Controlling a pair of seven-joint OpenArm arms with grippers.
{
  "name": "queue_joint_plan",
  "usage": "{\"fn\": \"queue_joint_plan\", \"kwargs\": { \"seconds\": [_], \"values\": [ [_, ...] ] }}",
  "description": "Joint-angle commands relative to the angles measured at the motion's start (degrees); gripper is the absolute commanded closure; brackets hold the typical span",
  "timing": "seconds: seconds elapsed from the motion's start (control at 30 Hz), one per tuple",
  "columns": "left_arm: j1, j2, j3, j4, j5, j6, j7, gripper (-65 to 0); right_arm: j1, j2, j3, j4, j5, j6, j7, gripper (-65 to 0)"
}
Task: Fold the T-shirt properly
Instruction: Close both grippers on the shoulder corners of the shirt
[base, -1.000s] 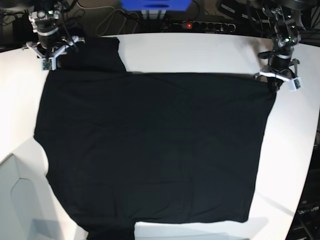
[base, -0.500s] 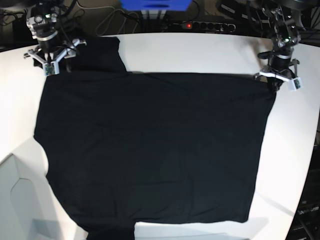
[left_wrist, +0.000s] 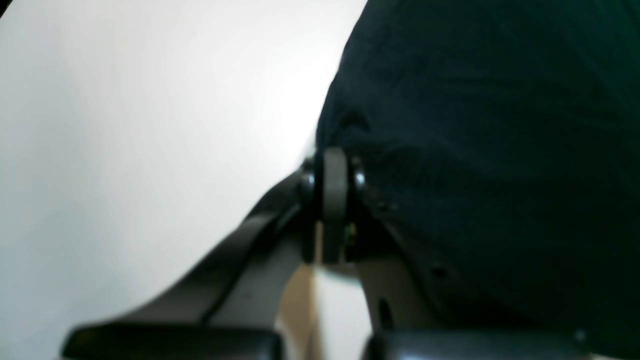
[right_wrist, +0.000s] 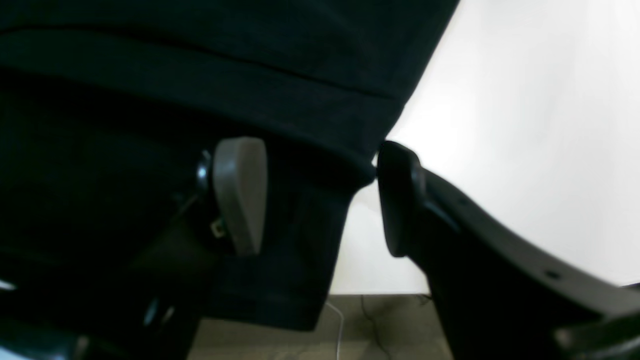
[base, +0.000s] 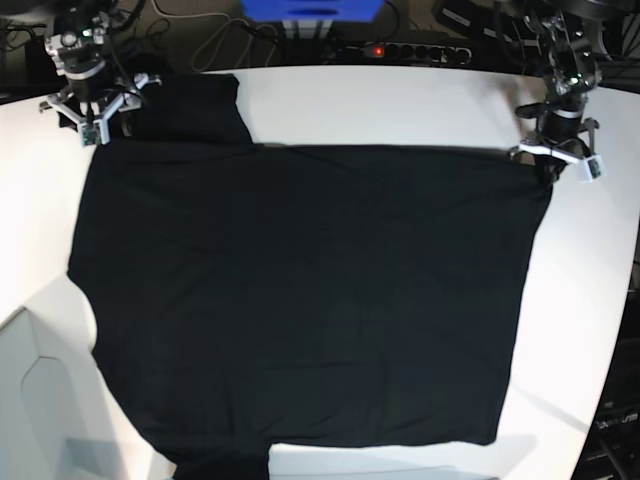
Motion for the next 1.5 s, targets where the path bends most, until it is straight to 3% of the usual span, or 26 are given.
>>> {"fn": "queue_joint_plan", "kwargs": {
  "seconds": [0.0, 0.37, 0.43, 0.53, 0.6, 0.63, 0.93, 1.07, 1.47],
  "values": [
    [-0.16, -0.81, -0.47, 0.7, -0.12, -0.03, -1.19, -0.1, -0.3, 0.65, 0.32, 0.2, 0.08, 0.53, 0.85, -36.0],
    [-0.16, -0.81, -0.47, 0.7, -0.03, -0.03, -1.1, -0.1, 2.43, 2.15, -0.38, -4.28, 0.08, 0.62, 0.85, -34.6],
    [-0.16, -0.81, -0.47, 0.7, -0.03, -0.03, -1.1, -0.1, 2.43, 2.15, -0.47, -4.37, 0.08, 2.9, 0.85, -29.0],
    [-0.07, -0.81, -0.47, 0.7, -0.03, 0.05, -1.1, -0.1, 2.6, 2.15, -0.03, -4.54, 0.08, 9.41, 0.59, -13.3],
    [0.1, -0.81, -0.47, 0.7, -0.03, 0.05, -1.19, -0.1, 2.6, 2.15, -0.03, -4.54, 0.08, 10.9, 0.59, -0.9],
    [0.1, -0.81, -0.47, 0.79, -0.03, 0.05, -1.19, -0.1, 2.6, 2.15, 0.06, -4.37, 0.08, 10.9, 0.59, 0.0],
    [1.16, -0.72, -3.63, 1.4, -0.56, 0.05, -0.75, -0.1, 3.31, 0.56, 4.81, 1.52, 0.34, 13.76, 0.67, 0.0],
    [1.07, -0.02, -4.78, 1.49, -0.21, 0.05, -0.75, -0.1, 4.8, -0.84, 7.45, 3.63, 0.34, 13.76, 0.5, 0.0],
    [-0.25, -0.02, -4.86, 1.49, -0.03, 0.05, -0.75, -0.1, 6.91, -0.93, 7.62, 3.98, 0.34, 13.76, 0.41, 0.0]
  ]
}}
